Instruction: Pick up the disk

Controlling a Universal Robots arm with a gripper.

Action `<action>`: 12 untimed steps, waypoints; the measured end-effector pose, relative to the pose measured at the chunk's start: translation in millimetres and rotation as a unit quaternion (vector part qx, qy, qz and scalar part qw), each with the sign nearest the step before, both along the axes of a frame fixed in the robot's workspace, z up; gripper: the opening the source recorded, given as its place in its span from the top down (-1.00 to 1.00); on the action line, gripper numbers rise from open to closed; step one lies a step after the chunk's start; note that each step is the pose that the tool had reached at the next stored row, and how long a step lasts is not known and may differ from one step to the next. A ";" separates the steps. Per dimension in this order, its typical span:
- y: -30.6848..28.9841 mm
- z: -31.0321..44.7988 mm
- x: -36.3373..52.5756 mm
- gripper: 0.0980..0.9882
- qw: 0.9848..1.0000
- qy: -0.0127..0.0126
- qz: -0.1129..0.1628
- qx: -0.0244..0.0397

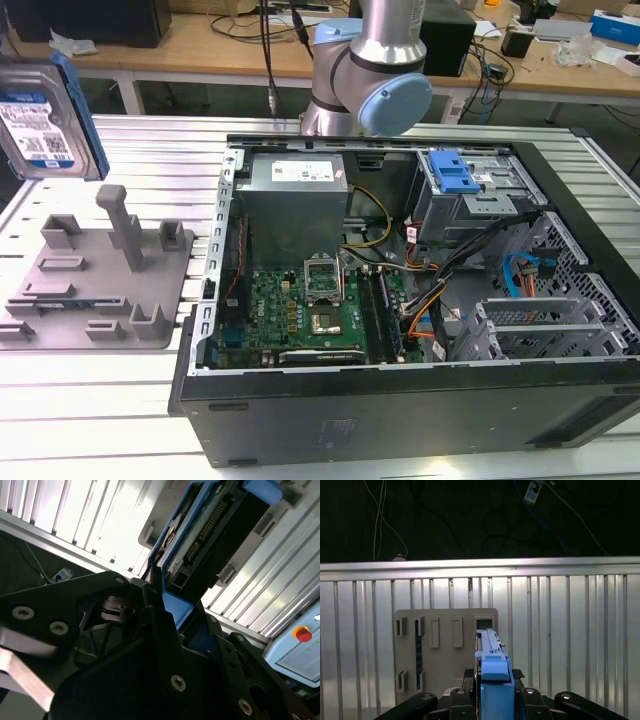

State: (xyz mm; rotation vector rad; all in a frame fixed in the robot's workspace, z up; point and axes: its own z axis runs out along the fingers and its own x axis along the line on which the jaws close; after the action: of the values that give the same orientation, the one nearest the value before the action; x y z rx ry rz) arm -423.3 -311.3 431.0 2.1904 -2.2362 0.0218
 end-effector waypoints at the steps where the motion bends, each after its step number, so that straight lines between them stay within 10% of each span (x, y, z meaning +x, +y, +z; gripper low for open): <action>1: 0.0 4.7 0.1 0.40 1.000 0.000 0.000 0.000; 9: 0.0 52.7 2.0 0.40 1.000 0.000 0.000 0.001; 12: 0.0 54.8 2.0 0.40 1.000 0.000 0.000 0.002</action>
State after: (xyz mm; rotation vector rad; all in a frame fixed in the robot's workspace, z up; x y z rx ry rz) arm -421.3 -311.4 485.8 2.1921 -2.2380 0.0182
